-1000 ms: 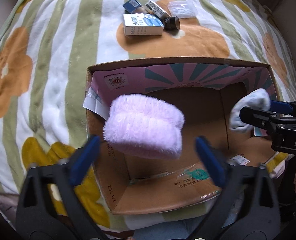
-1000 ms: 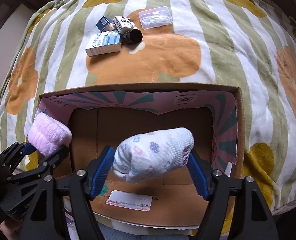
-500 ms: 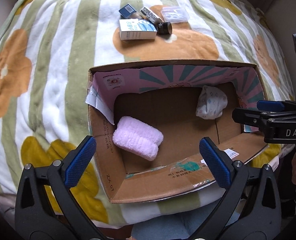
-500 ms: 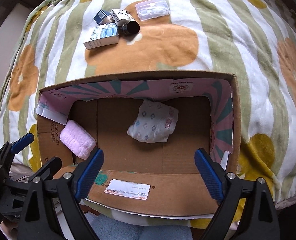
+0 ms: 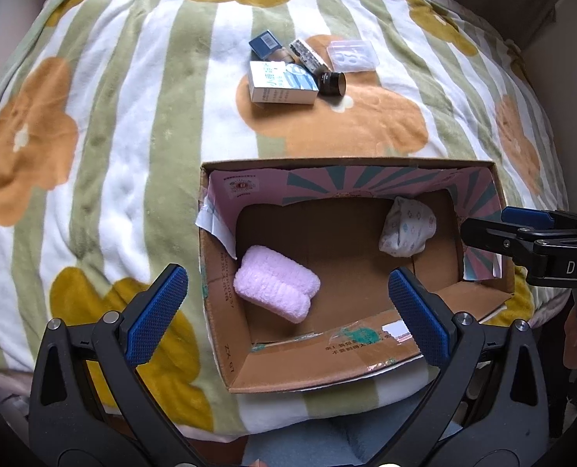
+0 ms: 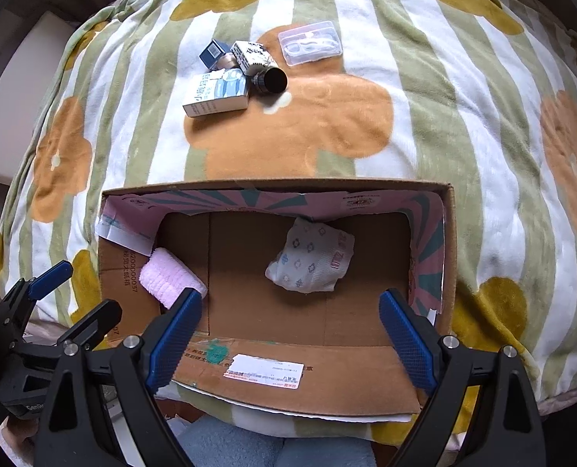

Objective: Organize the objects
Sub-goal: 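Grasp the blue-and-white box with the left gripper while the right grasps the tissue pack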

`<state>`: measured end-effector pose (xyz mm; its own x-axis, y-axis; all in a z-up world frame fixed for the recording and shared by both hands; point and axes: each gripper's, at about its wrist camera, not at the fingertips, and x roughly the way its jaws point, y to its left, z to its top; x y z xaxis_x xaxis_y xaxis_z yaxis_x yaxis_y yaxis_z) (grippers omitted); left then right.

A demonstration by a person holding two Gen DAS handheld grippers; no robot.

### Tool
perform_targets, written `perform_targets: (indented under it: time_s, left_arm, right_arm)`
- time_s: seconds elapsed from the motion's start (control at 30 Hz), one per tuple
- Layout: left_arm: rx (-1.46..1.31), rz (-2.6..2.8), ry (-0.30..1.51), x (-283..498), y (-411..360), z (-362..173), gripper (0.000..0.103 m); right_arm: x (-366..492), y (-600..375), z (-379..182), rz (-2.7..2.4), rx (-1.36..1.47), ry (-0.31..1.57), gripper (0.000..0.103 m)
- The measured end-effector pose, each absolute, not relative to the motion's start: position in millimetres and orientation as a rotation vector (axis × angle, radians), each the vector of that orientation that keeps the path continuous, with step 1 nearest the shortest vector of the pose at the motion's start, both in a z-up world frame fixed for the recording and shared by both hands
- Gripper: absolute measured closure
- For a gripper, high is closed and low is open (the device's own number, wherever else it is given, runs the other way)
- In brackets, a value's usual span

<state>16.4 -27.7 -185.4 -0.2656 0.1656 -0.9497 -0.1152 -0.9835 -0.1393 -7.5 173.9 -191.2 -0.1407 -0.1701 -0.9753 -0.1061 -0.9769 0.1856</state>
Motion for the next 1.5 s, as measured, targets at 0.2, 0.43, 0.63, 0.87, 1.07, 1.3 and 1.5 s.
perform_targets:
  time_s: [0.2, 0.43, 0.63, 0.87, 1.07, 1.3, 1.5]
  left_arm:
    - [-1.754, 2.397, -0.067, 2.4, -27.0, -164.6, 0.000]
    - [-1.714, 2.445, -0.087, -24.8, -27.8, -144.5, 0.000]
    - [-1.704, 2.446, -0.135, -56.8, -26.9, -140.7, 0.000]
    - [-1.713, 2.443, -0.126, -95.4, -19.2, -147.7, 0.000]
    - [-1.752, 2.415, -0.133, -126.4, -11.7, -166.8, 0.000]
    - [-1.802, 2.375, -0.143, -164.9, -2.0, -200.5, 0.000]
    - [-1.840, 2.346, -0.126, -198.7, 8.5, -232.4, 0.000]
  right_arm:
    - [-20.7, 178.7, -166.7, -2.330, 1.940, -0.402, 0.012]
    - [-47.0, 184.4, -140.2, -2.354, 1.835, -0.433, 0.012]
    - [-80.3, 189.9, -125.7, -2.337, 1.751, -0.457, 0.012]
    - [-129.2, 199.0, -122.3, -2.284, 1.693, -0.511, 0.012]
    - [-171.0, 203.3, -134.8, -2.221, 1.680, -0.489, 0.012]
    - [-221.7, 194.3, -161.6, -2.130, 1.678, -0.352, 0.012]
    - [-254.6, 179.0, -196.7, -2.042, 1.693, -0.217, 0.012]
